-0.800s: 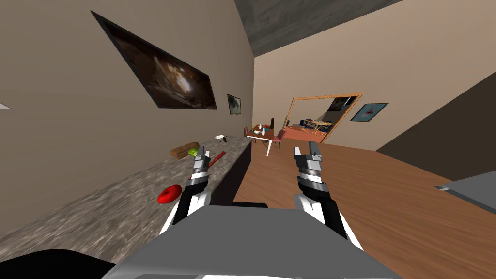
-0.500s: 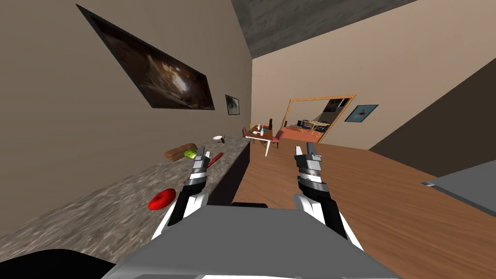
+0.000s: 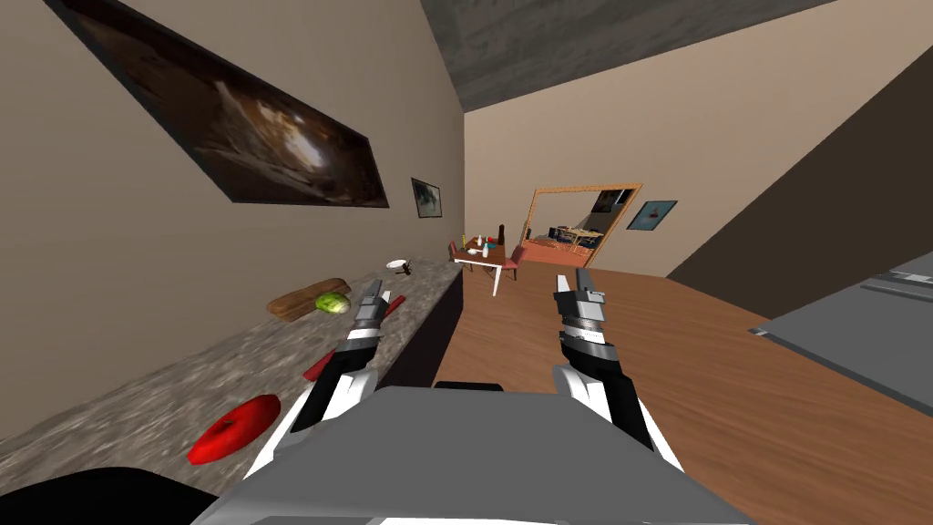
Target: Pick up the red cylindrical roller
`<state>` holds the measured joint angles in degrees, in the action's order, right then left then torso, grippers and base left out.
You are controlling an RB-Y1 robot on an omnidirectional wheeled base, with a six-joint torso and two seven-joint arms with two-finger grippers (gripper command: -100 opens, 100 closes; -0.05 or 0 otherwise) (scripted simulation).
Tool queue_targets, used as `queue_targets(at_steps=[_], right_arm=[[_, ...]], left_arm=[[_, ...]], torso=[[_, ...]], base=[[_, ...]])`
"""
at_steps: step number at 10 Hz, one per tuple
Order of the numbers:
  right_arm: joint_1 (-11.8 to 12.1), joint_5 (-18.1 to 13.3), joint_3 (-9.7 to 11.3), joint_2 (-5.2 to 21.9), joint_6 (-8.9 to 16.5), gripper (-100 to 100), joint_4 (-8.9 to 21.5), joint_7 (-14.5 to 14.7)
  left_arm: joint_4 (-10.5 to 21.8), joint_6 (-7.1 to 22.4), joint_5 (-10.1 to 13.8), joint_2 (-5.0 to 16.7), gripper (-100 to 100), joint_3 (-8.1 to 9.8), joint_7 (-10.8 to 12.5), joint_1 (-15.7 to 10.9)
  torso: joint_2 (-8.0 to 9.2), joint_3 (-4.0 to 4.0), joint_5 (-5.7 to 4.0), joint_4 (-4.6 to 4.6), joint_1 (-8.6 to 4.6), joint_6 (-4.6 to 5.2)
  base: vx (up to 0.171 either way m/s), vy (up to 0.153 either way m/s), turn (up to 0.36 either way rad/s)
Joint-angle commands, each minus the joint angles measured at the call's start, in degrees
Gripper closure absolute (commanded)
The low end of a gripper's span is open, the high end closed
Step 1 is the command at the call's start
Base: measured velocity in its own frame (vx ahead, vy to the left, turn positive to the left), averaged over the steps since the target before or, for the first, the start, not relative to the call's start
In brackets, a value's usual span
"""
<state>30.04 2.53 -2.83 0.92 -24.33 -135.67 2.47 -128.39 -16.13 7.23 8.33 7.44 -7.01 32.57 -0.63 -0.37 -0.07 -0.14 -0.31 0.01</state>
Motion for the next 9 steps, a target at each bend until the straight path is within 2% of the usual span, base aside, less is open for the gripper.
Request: queue_targets(at_steps=[1,4,5,7,8,9], right_arm=[[0.0,0.0,0.0,0.0,0.0,0,0.0,0.0],[0.01,0.0,0.0,0.0,0.0,0,0.0,0.0],[0.01,0.0,0.0,0.0,0.0,0,0.0,0.0],[0.0,0.0,0.0,0.0,0.0,0,0.0,0.0],[0.0,0.0,0.0,0.0,0.0,0,0.0,0.0],[0.0,0.0,-0.01,0.0,0.0,0,0.0,0.0]], left_arm=[[0.12,2.86,1.7,0.97,-100,1.36,0.56,0.75],[0.58,8.1,5.67,2.83,-100,5.3,2.27,2.6],[0.58,8.86,5.67,2.83,-100,5.3,2.27,2.6],[0.95,12.88,8.62,4.2,-100,8.53,3.71,4.01],[0.95,13.55,8.62,4.2,-100,8.53,3.71,4.01],[1.2,15.63,10.16,4.97,-100,10.25,4.5,4.76]], torso=[[0.0,0.0,0.0,0.0,0.0,0.0],[-0.19,-0.11,0.0,-0.05,0.02,-0.01],[-0.25,-0.15,0.01,-0.06,0.04,-0.01],[0.13,0.07,0.01,0.02,0.03,-0.01],[0.05,0.03,-0.02,0.01,-0.07,-0.02],[0.13,0.06,-0.01,0.02,0.0,-0.03]], base=[[0.193,-0.091,-0.134],[0.227,-0.07,-0.118],[0.147,-0.048,-0.025],[0.144,-0.075,-0.089],[0.138,-0.059,-0.009],[0.142,-0.043,-0.04]])
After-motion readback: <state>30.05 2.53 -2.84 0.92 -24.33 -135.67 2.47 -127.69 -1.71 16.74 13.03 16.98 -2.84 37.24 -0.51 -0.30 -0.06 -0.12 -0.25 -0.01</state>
